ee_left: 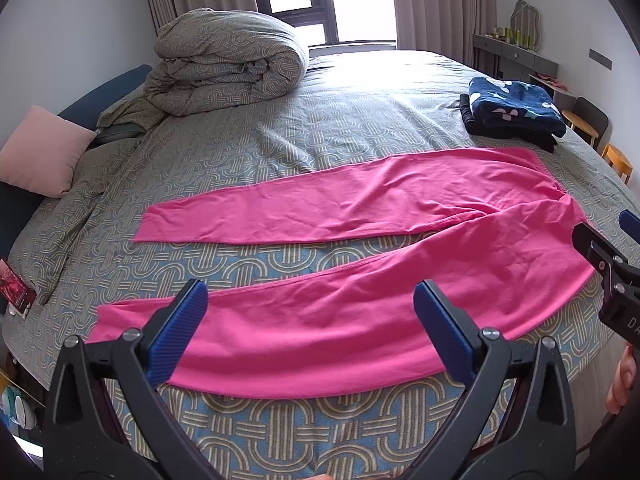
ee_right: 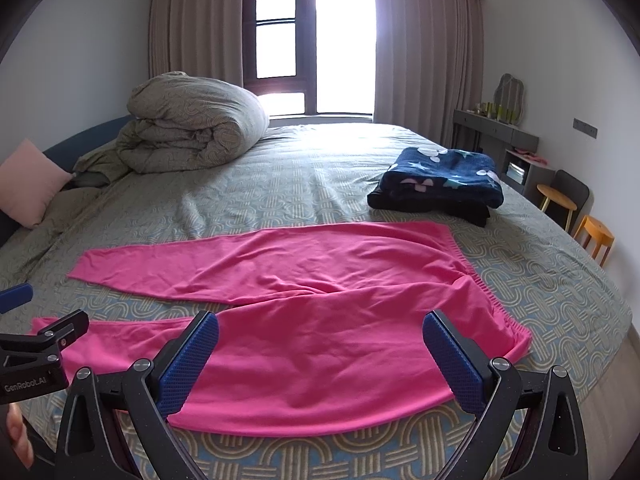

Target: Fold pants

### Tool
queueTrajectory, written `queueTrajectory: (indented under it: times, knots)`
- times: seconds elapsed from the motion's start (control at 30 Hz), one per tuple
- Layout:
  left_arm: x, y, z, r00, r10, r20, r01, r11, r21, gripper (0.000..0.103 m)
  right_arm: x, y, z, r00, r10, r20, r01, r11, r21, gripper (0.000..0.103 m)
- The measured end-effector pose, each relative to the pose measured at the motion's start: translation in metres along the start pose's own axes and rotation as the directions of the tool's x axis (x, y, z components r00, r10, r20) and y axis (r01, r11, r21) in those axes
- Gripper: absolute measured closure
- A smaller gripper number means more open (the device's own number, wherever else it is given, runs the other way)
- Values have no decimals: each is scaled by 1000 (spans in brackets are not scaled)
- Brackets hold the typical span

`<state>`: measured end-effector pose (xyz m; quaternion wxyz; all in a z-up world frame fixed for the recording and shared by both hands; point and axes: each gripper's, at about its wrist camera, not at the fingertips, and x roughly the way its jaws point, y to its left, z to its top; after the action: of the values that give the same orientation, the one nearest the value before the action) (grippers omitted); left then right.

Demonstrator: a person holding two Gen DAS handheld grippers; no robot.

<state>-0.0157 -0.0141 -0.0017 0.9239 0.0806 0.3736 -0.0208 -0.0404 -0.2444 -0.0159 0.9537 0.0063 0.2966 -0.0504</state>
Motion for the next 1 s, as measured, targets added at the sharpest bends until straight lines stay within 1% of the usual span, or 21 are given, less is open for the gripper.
queueTrajectory:
  times: [1.0]
  knots:
    - [0,8,-3,1000,-4,0,4,1000,-19,1,4,3,-5,1000,7,-28,-8,1000,-9,0]
